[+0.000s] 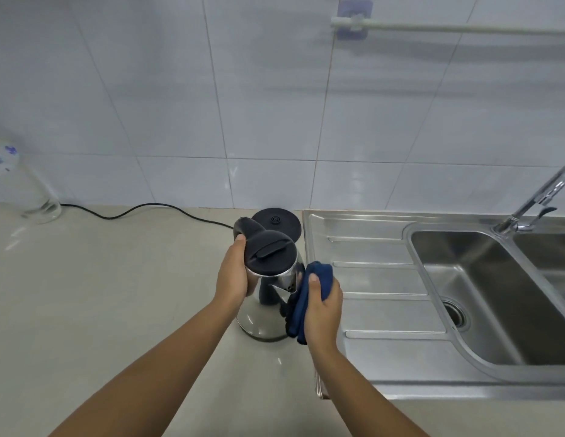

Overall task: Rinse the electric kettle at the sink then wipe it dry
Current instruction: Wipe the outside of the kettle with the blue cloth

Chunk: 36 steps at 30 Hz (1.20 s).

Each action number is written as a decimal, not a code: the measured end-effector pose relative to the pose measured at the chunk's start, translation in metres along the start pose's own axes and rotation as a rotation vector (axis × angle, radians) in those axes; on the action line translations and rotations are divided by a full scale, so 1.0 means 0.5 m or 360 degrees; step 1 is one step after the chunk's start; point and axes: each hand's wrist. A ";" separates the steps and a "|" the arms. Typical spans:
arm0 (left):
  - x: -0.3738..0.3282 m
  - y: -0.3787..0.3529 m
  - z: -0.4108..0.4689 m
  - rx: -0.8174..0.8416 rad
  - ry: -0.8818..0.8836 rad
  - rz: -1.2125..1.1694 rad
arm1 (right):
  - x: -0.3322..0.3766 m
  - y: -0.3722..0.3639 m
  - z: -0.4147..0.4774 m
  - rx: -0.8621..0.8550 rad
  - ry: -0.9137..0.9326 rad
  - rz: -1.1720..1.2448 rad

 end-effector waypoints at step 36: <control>-0.017 0.084 0.032 0.0134 -0.0676 0.0917 | -0.029 0.055 -0.069 0.0739 -0.0333 -0.0301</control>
Point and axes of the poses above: each hand's wrist, its own z-axis towards the middle knuckle, its own y-axis out of the back of the hand, x = y × z, and after that the axes turned 11 degrees about -y, right-handed
